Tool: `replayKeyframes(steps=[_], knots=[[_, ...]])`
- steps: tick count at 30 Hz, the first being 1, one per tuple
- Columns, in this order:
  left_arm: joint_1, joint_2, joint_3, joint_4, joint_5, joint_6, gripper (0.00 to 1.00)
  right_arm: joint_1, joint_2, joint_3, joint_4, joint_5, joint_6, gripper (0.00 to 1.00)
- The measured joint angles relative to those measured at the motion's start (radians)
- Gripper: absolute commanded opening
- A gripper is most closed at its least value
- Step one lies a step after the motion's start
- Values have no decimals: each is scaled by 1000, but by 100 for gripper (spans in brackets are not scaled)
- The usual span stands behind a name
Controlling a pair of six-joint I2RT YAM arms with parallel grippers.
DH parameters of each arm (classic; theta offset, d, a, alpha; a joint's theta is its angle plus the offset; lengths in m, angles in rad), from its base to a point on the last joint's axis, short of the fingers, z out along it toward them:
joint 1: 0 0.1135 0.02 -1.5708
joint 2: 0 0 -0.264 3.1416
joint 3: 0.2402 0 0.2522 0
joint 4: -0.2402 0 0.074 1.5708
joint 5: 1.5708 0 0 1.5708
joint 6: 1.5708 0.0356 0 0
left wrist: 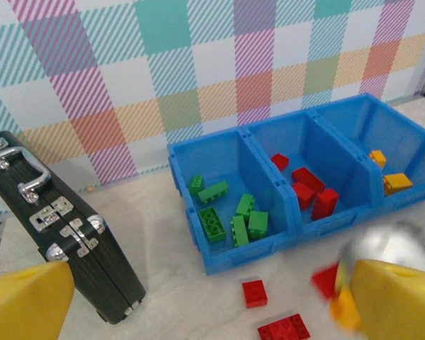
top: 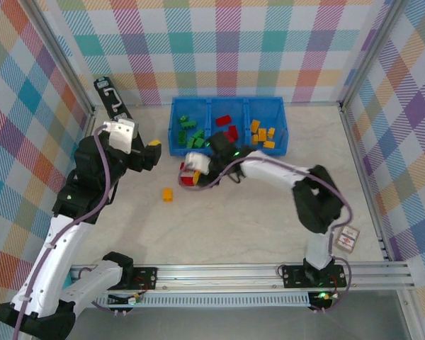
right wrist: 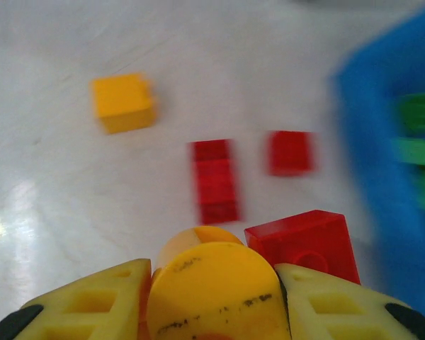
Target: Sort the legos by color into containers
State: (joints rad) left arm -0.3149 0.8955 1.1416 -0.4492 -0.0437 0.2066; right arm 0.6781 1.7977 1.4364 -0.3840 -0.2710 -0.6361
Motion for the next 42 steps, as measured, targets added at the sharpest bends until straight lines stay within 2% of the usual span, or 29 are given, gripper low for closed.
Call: replayKeyframes(steps=[4,10,18,26,32,36,42], knots=[[0,40,2,-1,2,0,100,-111,-109,10,18,-38,47,31],[0,72,4,-10,2,0,100,-117,-171,-48,29,-80,52,32],[0,78,14,-19,8,-1,100,5,-171,-219,12,-61,-8,32],[0,72,14,-19,10,-1,100,164,-74,-274,25,-24,-100,33],[0,43,14,-19,7,0,100,200,-11,-315,32,27,-150,35],[0,26,14,-19,6,0,100,206,6,-316,39,43,-170,44],[0,23,14,-19,6,0,100,214,8,-327,55,63,-188,65]])
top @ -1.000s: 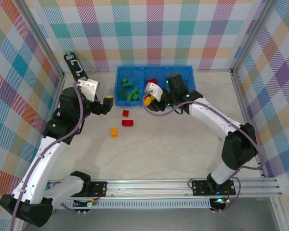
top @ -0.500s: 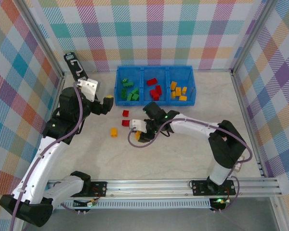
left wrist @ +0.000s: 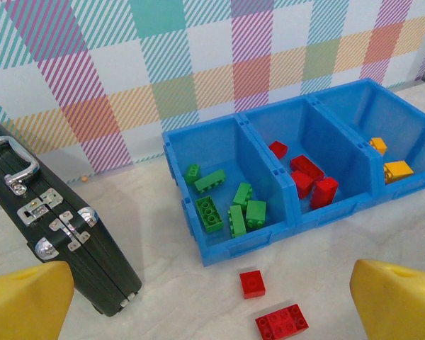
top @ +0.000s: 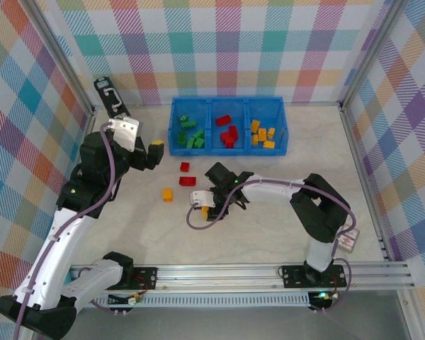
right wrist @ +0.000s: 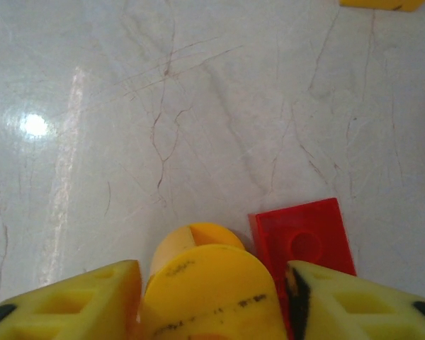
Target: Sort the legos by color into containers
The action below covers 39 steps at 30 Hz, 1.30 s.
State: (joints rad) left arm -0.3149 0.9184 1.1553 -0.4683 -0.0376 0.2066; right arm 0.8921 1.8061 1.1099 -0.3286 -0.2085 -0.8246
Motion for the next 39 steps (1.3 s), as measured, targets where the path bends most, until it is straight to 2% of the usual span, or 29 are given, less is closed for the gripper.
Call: replayKeyframes(steps=[4,8,17,24,32,39], knots=[[0,0,0,0,0,0,100,5,0,-5,8,9,-8,70],[0,0,0,0,0,0,100,5,0,-17,21,15,-18,65],[0,0,0,0,0,0,100,5,-55,-137,49,18,-60,66],[0,0,0,0,0,0,100,7,-58,-140,60,33,-75,65],[0,0,0,0,0,0,100,23,-73,-179,80,52,-90,49],[0,0,0,0,0,0,100,26,-145,-212,71,54,-109,41]])
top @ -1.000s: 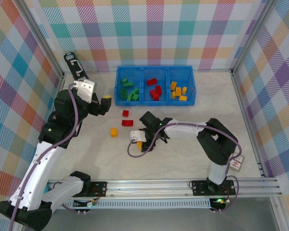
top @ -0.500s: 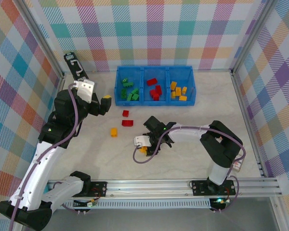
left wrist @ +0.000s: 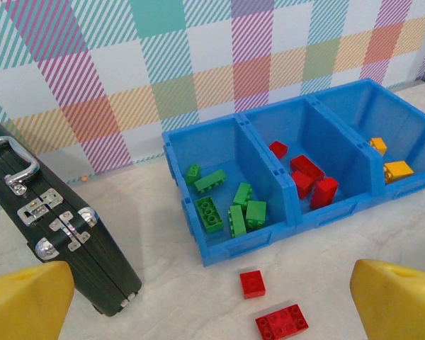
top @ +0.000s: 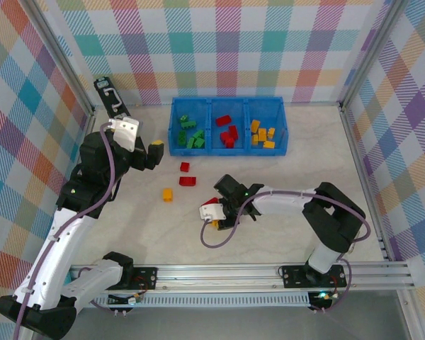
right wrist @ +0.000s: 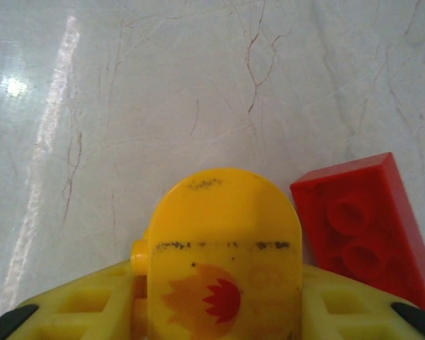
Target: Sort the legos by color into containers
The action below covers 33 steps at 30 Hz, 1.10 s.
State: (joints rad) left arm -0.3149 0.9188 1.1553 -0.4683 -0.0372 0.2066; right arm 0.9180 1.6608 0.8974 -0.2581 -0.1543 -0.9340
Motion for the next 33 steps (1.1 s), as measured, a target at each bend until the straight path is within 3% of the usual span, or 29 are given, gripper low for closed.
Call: replayKeyframes(steps=[7,13,22,28,33], knots=[[0,0,0,0,0,0,100,-40,-106,31,-47,0,16,36],[0,13,0,0,2,0,100,-225,-116,172,-33,64,85,34],[0,115,20,-59,73,38,100,-509,-109,377,26,186,348,34],[-7,229,53,-88,119,50,100,-636,11,598,-4,230,506,35],[-53,361,61,-96,124,57,100,-658,189,718,-54,252,571,35]])
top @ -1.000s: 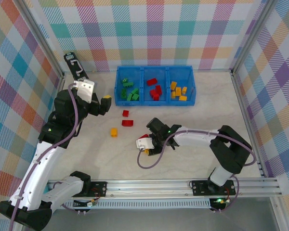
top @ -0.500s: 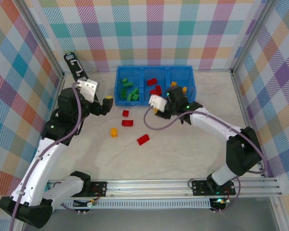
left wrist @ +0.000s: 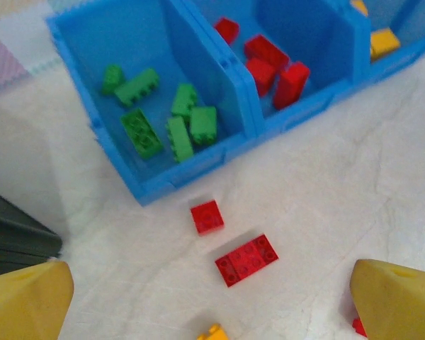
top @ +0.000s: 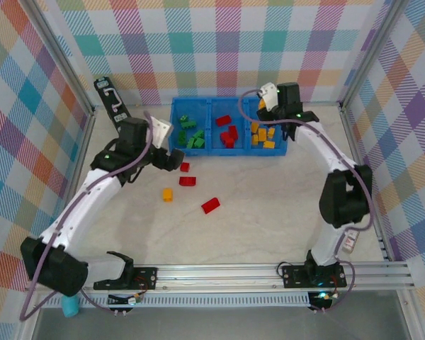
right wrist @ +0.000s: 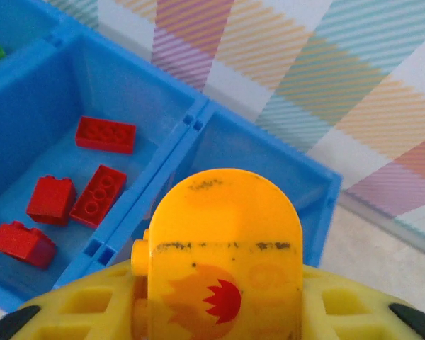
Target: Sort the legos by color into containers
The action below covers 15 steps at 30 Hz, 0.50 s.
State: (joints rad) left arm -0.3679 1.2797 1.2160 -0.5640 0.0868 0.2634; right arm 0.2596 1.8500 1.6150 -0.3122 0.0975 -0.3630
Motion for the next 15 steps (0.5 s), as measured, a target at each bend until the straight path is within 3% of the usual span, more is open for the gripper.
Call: replayKeyframes(steps=[8,15], knots=[[-150,184,-42,23,44,-3,100,-33,301,211,-94,18,49,32],[-307,340,-52,51,63,-42,100,-43,451,370,-162,42,41,33]])
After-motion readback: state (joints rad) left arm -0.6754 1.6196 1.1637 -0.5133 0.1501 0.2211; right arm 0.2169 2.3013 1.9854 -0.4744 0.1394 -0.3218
